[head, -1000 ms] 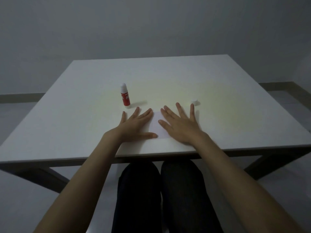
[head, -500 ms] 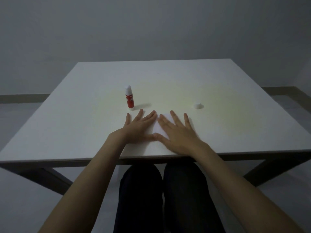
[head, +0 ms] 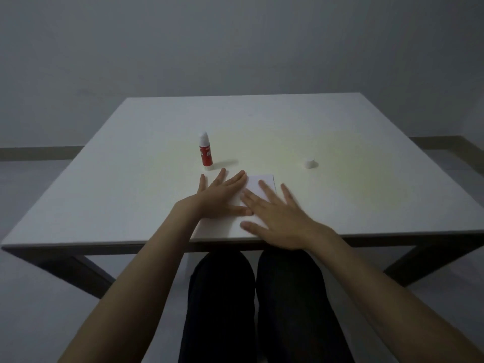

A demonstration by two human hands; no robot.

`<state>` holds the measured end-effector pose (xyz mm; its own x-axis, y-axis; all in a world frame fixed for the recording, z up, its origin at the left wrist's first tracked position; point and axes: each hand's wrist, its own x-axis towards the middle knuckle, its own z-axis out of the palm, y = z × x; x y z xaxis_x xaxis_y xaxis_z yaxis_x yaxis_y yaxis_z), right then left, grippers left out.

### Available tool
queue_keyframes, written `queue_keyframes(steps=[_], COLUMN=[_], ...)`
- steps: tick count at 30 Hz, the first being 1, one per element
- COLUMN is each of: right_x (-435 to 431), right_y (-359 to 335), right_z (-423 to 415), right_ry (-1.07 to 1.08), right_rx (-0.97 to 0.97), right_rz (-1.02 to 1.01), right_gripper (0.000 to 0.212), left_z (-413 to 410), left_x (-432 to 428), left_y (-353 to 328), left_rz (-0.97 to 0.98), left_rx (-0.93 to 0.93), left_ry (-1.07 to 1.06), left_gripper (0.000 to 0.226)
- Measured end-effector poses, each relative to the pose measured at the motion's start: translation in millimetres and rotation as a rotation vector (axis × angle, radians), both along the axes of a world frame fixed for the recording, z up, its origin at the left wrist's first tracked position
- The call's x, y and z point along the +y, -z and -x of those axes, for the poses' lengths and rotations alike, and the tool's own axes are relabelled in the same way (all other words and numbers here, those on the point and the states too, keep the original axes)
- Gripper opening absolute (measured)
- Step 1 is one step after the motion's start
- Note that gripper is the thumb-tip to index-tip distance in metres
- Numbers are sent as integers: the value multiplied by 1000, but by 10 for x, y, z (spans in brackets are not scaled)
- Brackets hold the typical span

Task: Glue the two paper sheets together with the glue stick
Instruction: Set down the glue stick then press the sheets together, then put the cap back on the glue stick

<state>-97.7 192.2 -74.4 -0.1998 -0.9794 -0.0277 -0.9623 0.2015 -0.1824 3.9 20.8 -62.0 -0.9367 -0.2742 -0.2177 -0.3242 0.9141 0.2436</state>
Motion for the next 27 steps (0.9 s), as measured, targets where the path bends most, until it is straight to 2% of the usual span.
queue_keyframes(steps=[3,7,14,16,18,19,21,23,25,27], right_x=[93,71,49,60,81,90,98,112,134,158], right_y=[-10,-73,0,8,6,1,-17,-21,-42,-88], right_z=[163,427,383,367,334,317,295,283,285,282], right_ry=[-49,79,164,182,206,225,259,287,313,317], right_rx=[6,33,84,89,50,15,-48,-87,-112,-72], right_rz=[-39,-69,-18,19,112,184,318,397,460,582], right_gripper=[73,65,74,77,77,75,73,74,74,59], left_z=[6,10,-32,-93,-187,-237,-307,-284,-169,-21], left_x=[-10,-1,34,16,-15,-25,-41,-89,-149,-198], left_y=[-2,-12,-16,-64,-99,-97,-77,-61,-107,-191], left_rz=[16,21,-12,-215,-493,-543,-431,-327,-324,-390], left_rx=[-26,-46,27,150,446,644,983,1140,1139,1084], left_ry=[2,-4,-31,-87,-220,-335,-631,-853,-929,-923], left_gripper=[96,97,86,75,54,39,19,22,39,62])
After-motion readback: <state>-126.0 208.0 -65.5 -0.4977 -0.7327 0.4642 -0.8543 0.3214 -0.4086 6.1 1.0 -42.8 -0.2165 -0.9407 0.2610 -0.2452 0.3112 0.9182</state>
